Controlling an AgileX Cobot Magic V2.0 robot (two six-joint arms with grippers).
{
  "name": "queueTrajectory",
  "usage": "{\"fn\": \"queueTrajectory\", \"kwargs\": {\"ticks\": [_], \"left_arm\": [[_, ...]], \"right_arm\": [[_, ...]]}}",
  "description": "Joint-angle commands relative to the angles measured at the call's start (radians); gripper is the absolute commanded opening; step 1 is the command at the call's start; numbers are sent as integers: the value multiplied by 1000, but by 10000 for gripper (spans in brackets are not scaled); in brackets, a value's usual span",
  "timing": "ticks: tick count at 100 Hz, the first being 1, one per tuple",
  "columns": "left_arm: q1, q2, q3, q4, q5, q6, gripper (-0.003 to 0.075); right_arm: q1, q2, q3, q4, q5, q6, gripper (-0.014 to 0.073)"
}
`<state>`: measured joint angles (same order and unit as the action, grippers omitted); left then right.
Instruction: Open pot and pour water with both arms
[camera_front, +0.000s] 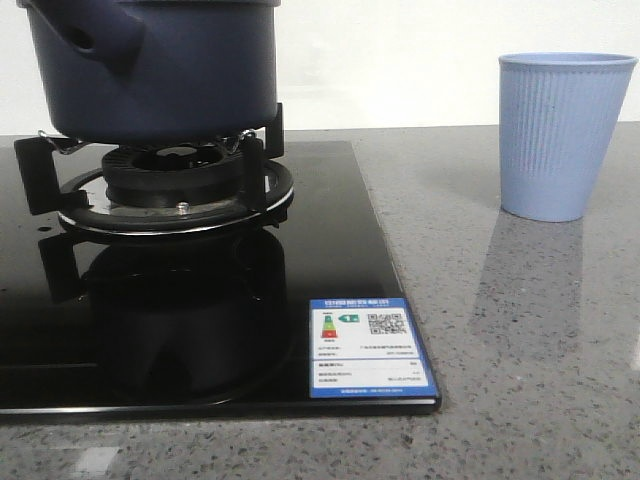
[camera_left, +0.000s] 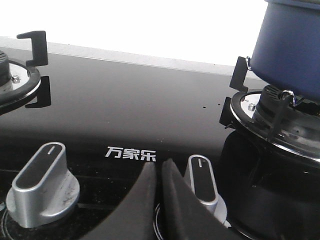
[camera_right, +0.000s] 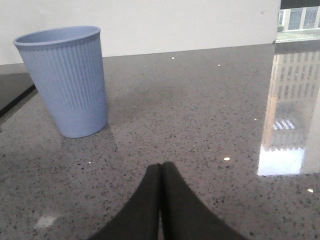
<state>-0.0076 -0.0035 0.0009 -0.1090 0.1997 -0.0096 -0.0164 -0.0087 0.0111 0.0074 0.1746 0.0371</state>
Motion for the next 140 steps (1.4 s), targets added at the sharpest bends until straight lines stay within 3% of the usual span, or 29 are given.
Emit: {"fn": "queueTrajectory", "kwargs": {"ticks": [1,49,61,80,97,103,111,118,140], "left_arm": [[-4,-27,33,-10,-74,-4,-19],[-4,-27,33,-28,-89,-4,-19],[-4,-27,33,-95,-134,-4,-19],[-4,-27,33,-243,-200,-4,-19],[-4,-27,33,-425,-273,-4,-19],[-4,-27,26,-505,-297,-4,-19],[-4,-27,4,-621,-306,-4,-19],[-4,-27,-34,-636,-286,-4,-19],[-4,58,-267,-430,-52,10,-20]], "right_arm": [[1,-19,25,-7,-72,-3,-67],[1,-19,25,-1,-95,-3,-67],[1,-19,25,43,-134,-3,-67],[1,-19,25,201,-175,-3,-67],[1,-19,25,479,-175,-3,-67],[1,-19,19,523,-175,-3,-67],[1,-19,-7,528,-160,-3,-67],[1,-19,-46,523,-130,-5,-66],[1,71,-249,375,72,-71,-65]]}}
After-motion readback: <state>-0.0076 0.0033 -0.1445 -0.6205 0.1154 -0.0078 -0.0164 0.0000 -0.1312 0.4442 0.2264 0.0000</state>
